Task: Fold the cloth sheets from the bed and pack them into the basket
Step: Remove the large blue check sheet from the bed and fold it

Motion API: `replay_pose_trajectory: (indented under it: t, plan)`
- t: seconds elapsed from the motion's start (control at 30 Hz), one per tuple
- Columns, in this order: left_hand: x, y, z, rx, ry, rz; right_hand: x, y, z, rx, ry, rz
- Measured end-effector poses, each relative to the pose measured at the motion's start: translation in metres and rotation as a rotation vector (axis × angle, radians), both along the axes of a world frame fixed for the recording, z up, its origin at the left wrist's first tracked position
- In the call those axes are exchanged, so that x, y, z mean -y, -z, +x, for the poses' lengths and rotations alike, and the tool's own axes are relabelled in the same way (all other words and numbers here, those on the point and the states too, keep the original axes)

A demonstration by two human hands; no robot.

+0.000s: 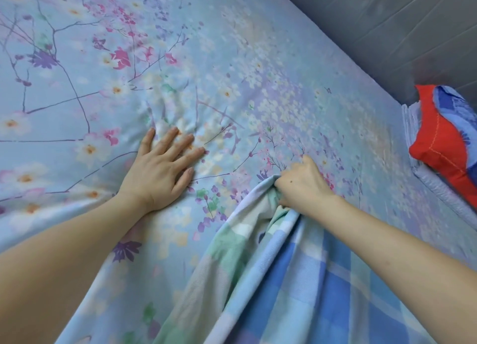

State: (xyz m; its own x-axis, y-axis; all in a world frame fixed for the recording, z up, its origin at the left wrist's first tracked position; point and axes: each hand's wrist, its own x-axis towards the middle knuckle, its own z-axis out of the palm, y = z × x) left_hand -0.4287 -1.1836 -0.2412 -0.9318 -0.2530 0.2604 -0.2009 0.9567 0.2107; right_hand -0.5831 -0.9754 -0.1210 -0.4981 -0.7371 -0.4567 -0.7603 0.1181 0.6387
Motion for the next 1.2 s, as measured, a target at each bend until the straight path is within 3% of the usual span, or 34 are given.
replay_pose_trajectory:
  t: [0.1, 0.23, 0.3, 0.43, 0.57, 0.63, 0.73, 0.83, 0.9, 0.97, 1.03, 1.1, 1.2]
  plan:
    - [0.0, 0.0, 0.0, 0.002, -0.005, 0.001, -0.009, 0.007, -0.009, 0.037, -0.123, -0.023]
    - [0.0, 0.0, -0.001, 0.002, -0.003, 0.007, -0.005, -0.001, -0.015, 0.075, -0.123, -0.341]
    - [0.0, 0.0, -0.001, 0.005, -0.005, 0.007, 0.002, -0.02, -0.02, 0.275, 0.066, -0.587]
    - [0.0, 0.001, 0.0, 0.01, -0.003, 0.013, 0.02, -0.066, -0.028, 0.881, 0.592, -1.102]
    - [0.001, 0.0, 0.0, 0.028, -0.005, 0.003, 0.044, -0.055, -0.027, 0.926, 0.784, -1.414]
    - [0.0, 0.0, -0.001, 0.031, -0.007, -0.002, 0.056, -0.027, -0.024, 0.748, 0.836, -1.383]
    - [0.0, 0.0, 0.0, 0.041, -0.013, -0.005, 0.065, 0.008, -0.019, 0.428, 0.782, -1.161]
    - [0.0, -0.001, -0.001, 0.041, -0.004, -0.013, 0.062, -0.001, -0.013, 0.243, 0.662, -1.066]
    - [0.0, -0.002, -0.002, 0.041, -0.003, -0.01, 0.056, -0.012, -0.013, 0.057, 0.626, -0.829]
    - [0.0, -0.002, -0.001, 0.044, -0.006, -0.011, 0.053, -0.012, -0.007, 0.096, 0.754, -0.614]
    - [0.0, -0.002, -0.001, 0.053, -0.006, -0.012, 0.053, -0.001, 0.0, 0.278, 0.906, -0.531]
    - [0.0, -0.002, 0.0, 0.059, -0.006, -0.015, 0.056, 0.001, 0.001, 0.382, 0.948, -0.618]
    - [0.0, -0.002, -0.001, 0.056, -0.005, -0.016, 0.064, -0.01, -0.012, 0.349, 0.874, -0.923]
